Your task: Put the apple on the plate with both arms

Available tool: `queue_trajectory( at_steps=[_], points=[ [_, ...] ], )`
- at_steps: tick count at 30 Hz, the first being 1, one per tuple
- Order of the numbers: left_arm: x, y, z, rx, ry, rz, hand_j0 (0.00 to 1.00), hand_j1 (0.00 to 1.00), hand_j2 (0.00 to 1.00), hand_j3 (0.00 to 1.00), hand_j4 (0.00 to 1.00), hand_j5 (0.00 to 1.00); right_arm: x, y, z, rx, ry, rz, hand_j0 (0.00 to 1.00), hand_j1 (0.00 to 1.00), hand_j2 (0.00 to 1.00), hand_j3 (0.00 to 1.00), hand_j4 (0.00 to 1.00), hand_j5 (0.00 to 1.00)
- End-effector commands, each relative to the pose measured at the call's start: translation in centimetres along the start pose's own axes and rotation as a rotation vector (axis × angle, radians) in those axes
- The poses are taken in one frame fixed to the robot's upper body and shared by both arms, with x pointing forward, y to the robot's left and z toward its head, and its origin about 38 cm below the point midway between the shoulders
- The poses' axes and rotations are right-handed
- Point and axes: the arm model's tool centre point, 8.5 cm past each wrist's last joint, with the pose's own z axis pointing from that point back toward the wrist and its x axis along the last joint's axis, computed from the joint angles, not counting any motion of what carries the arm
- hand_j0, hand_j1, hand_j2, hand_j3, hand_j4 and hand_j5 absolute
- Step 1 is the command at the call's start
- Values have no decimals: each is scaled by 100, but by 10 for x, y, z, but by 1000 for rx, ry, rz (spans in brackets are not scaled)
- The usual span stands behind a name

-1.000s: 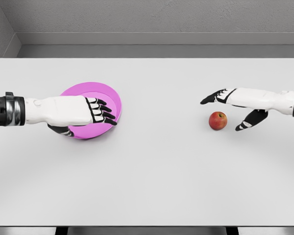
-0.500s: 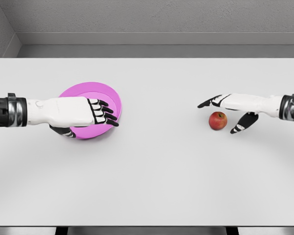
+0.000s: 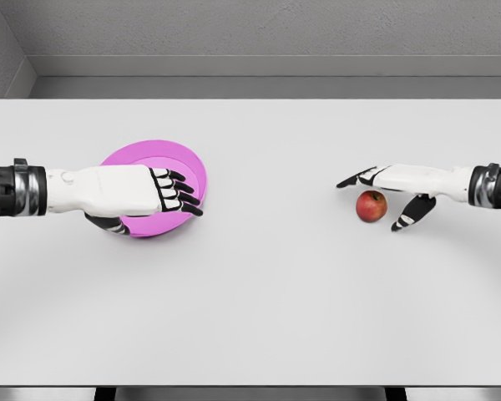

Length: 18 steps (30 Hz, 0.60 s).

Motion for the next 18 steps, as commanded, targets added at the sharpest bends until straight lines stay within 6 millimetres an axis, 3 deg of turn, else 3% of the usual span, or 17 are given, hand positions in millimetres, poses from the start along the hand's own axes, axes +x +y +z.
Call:
queue_trajectory(
  at_steps=[1,6,8,10,12,16,18],
  points=[
    [0,0,0,3,0,5,100,100,100,100,100,100,-4,2,0,-3,8,-13,100,100,100,100,100,100],
    [0,1,0,2,1,2,100,100,100,100,100,100,-6,2,1,-3,16,-20,99,99,99,99,99,99],
    [-1,1,1,3,2,1,100,100,100,100,100,100,-6,3,0,-2,14,-20,88,88,88,88,88,88],
    [-1,1,1,3,2,1,100,100,100,100,100,100,-5,2,-2,-4,10,-20,85,85,85,85,85,85],
    [-1,1,1,3,2,1,100,100,100,100,100,100,-5,2,-2,-5,8,-22,77,77,77,77,77,77],
    [-1,1,1,0,3,1,100,100,100,100,100,100,-4,-1,-2,-9,7,-17,74,74,74,74,74,74],
    [-1,1,1,0,3,1,100,100,100,100,100,100,-3,-1,-4,-10,2,-17,65,65,65,65,65,65]
  ],
)
